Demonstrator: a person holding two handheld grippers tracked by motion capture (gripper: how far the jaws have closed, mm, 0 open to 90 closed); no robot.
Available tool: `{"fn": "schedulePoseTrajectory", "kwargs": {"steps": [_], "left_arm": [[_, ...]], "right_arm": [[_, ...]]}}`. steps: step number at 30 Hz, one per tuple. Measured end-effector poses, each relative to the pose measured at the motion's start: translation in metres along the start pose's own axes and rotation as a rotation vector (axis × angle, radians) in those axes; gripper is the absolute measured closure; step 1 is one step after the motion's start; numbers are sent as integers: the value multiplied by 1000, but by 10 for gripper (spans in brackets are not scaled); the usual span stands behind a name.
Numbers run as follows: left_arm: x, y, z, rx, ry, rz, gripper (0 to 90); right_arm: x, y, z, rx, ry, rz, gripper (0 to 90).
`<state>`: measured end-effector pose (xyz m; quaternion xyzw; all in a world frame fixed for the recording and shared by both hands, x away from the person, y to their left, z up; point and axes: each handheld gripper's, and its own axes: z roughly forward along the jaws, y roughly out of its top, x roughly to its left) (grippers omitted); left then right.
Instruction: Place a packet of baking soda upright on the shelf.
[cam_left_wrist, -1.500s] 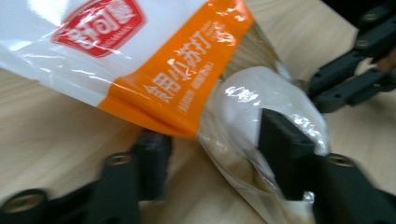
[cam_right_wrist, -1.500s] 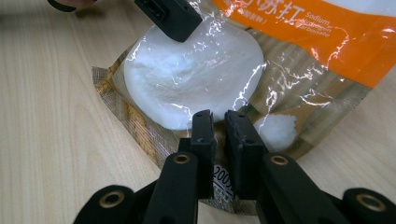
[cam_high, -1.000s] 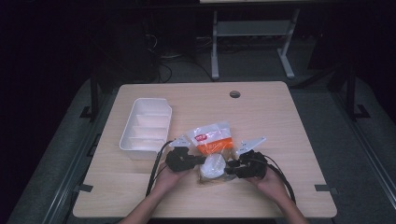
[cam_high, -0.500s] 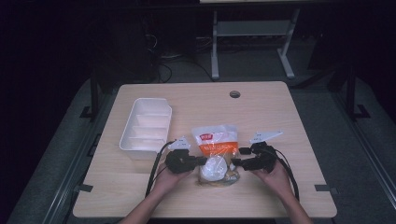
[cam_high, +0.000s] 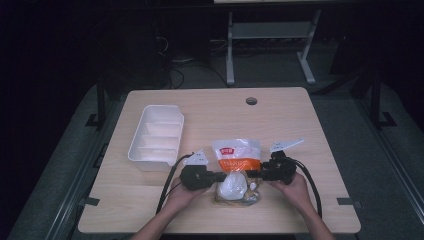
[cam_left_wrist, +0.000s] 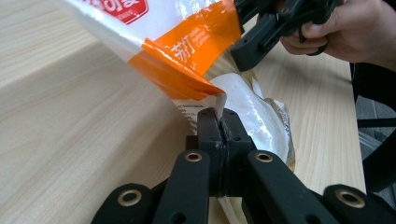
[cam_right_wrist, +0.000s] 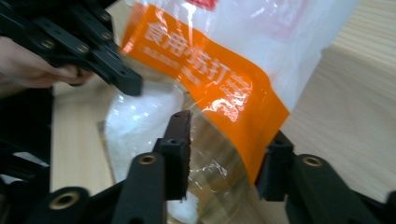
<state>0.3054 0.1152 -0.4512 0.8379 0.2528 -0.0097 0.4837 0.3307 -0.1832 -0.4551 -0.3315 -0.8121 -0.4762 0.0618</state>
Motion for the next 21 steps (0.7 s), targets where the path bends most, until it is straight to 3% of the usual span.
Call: {"fn": "schedulePoseTrajectory", "kwargs": {"steps": [3,10,17,21], "left_arm": [[-1,0,1,10,-1,11,892],[-3,0,1,15,-3,20,891],[-2,-2,-8,-7,-10,17,854],[-3,-3,-15,1,8,32,745]], "right_arm": [[1,0,1,-3,22,3,691],[3,1,-1,23,15,-12,866],[10,9,-12,26,25,-42,900],[15,13,-17,22,26,-51,900]]}}
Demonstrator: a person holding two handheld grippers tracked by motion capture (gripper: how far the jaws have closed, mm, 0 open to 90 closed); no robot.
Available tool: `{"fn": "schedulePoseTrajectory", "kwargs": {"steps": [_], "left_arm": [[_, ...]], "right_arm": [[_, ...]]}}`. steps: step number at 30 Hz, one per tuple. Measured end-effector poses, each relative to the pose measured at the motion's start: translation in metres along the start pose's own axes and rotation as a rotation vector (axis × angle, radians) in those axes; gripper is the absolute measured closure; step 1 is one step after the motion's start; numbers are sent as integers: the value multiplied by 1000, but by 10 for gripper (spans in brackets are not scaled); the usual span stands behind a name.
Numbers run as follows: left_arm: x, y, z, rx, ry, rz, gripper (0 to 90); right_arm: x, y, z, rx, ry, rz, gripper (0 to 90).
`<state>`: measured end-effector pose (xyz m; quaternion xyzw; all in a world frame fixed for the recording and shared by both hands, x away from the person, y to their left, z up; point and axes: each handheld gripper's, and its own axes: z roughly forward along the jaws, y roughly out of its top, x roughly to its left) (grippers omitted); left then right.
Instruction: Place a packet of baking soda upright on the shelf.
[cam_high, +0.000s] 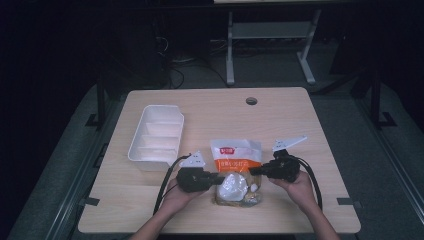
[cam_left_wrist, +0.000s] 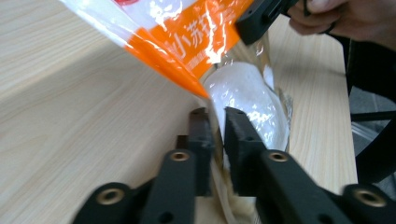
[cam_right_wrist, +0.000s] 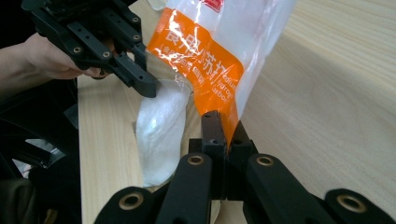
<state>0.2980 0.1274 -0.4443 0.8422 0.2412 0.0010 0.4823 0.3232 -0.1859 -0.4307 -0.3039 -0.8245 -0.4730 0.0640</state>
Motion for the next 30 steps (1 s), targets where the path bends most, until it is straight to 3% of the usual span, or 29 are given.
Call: {"fn": "schedulePoseTrajectory", "kwargs": {"steps": [4,8,11,17,23,30], "left_arm": [[-2,-2,-5,11,11,12,667],[-6,-3,-8,53,63,41,575],[-5,-8,-9,78,79,51,537],[-9,-7,-10,66,87,48,478],[-17,-16,-14,98,102,94,417],[-24,-23,-21,94,112,109,351]], "right_arm": [[7,5,-7,-4,-9,-30,900],[13,10,-17,-22,-25,-48,900],[15,14,-25,-42,-43,-52,900],[20,24,-38,-33,-100,-76,900],[27,40,-48,-16,-152,-107,900],[27,55,-49,-6,-182,-109,900]]}}
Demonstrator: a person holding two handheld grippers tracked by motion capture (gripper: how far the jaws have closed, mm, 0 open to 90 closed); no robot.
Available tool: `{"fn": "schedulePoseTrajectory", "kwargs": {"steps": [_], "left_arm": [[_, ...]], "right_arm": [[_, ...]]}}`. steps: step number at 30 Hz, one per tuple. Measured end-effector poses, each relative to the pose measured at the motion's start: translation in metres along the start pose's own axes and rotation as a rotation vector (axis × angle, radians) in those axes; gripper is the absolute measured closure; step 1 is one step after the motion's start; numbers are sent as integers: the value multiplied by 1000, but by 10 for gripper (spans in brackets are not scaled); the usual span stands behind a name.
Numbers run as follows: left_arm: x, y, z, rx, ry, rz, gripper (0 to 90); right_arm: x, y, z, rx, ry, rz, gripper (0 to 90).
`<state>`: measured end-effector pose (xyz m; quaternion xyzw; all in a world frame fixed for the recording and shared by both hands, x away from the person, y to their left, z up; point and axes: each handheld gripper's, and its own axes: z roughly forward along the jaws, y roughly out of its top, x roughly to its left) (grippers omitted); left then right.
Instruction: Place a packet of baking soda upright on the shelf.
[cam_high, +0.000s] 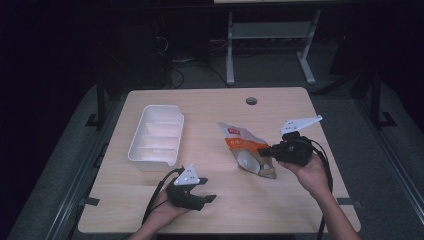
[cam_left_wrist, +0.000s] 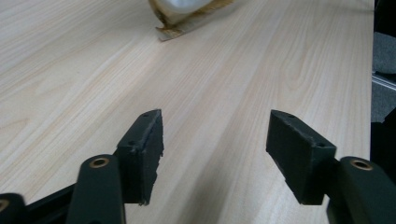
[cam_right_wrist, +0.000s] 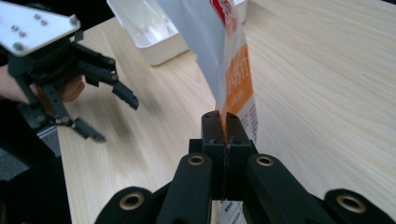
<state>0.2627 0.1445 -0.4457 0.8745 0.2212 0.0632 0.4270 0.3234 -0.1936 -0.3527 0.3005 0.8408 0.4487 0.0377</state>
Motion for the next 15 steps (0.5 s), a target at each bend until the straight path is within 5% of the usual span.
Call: {"fn": "schedulePoseTrajectory", "kwargs": {"steps": [9,15], "left_arm": [[-3,0,4,20,-5,50,277],[1,-2,3,8,-22,28,269]], "right_arm": [[-1,20,9,-13,21,-3,900],[3,42,22,-20,34,-35,900]]}}
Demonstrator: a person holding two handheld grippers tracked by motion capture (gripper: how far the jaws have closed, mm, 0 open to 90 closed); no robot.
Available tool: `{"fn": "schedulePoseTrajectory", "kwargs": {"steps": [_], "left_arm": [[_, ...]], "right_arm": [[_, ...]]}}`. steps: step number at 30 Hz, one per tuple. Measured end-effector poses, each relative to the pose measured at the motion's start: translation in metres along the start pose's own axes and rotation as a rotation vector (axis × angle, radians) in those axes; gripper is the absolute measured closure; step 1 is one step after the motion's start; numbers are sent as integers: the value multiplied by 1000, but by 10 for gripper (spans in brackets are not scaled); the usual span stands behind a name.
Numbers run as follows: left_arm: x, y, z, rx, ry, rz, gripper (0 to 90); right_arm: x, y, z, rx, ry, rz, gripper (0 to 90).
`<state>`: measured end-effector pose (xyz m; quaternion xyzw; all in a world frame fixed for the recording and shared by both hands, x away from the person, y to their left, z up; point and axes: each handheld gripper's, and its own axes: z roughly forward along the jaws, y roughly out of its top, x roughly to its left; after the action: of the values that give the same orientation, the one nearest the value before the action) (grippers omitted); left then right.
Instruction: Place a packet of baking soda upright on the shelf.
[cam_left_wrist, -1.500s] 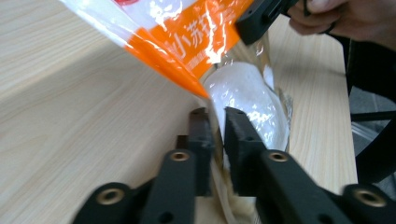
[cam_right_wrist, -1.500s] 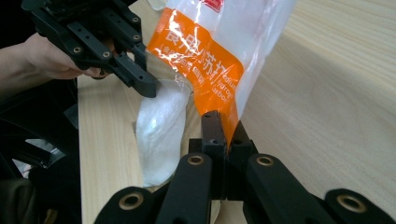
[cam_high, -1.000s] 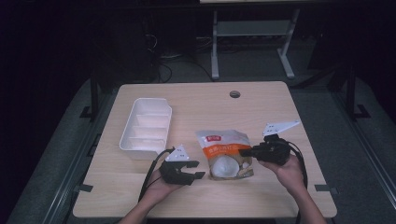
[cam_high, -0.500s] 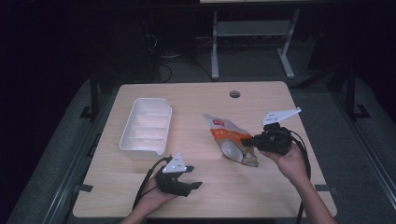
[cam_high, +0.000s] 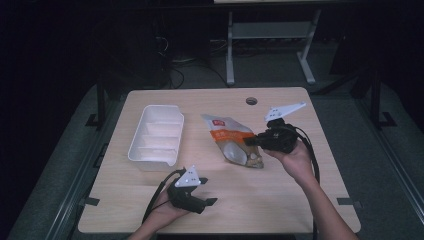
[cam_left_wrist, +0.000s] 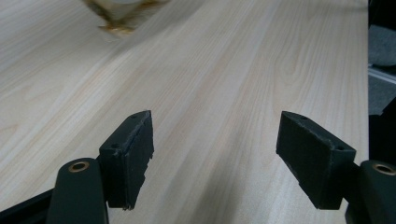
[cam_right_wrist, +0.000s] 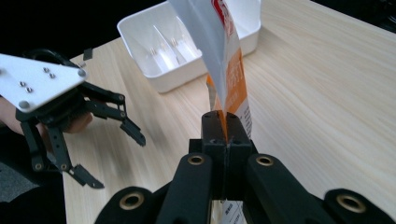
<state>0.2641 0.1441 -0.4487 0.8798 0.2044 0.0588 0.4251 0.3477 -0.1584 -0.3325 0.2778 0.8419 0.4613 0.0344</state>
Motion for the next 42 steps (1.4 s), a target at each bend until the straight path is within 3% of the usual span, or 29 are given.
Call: {"fn": "schedulePoseTrajectory", "kwargs": {"steps": [10,16,23,42], "left_arm": [[4,-2,1,-1,10,12,254],[2,-2,4,30,25,54,253],[1,-1,3,12,24,50,253],[4,-3,0,10,18,39,253]], "right_arm": [[7,34,25,8,43,-40,900],[11,50,40,12,63,-54,900],[15,72,58,11,83,-66,900],[39,100,90,-15,141,-119,900]]}}
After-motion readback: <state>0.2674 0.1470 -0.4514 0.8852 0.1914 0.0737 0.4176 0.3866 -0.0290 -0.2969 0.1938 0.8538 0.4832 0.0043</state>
